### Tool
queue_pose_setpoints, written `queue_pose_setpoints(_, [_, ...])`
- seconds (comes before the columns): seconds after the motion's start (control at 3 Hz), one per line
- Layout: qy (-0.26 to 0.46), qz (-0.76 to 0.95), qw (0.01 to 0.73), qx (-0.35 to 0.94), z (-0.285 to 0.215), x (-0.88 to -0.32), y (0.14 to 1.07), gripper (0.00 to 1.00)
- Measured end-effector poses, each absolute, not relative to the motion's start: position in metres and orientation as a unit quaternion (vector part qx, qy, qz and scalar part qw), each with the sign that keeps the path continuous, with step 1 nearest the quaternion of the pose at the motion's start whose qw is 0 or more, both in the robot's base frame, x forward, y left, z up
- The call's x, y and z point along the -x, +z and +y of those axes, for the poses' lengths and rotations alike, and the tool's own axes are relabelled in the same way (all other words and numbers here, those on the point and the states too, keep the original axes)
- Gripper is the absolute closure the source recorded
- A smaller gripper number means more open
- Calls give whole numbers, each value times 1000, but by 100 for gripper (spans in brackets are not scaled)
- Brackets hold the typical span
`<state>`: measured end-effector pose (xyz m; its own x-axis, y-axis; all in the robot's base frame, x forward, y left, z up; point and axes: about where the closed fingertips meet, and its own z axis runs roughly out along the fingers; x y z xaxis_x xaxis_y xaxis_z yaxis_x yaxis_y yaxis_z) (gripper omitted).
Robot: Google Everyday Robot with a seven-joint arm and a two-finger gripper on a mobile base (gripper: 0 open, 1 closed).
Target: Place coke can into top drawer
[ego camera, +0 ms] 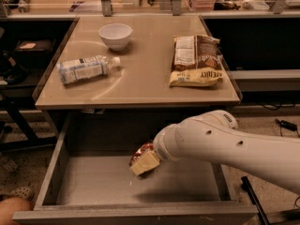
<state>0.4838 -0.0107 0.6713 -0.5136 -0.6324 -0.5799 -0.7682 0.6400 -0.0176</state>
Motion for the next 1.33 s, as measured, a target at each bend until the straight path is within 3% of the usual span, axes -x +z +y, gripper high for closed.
queue_pose_setpoints(0.67, [-54,891,263,366,-80,-432,782,0])
queue_pose_setpoints(1.33, [-70,910,257,319,-103,-428,798,0])
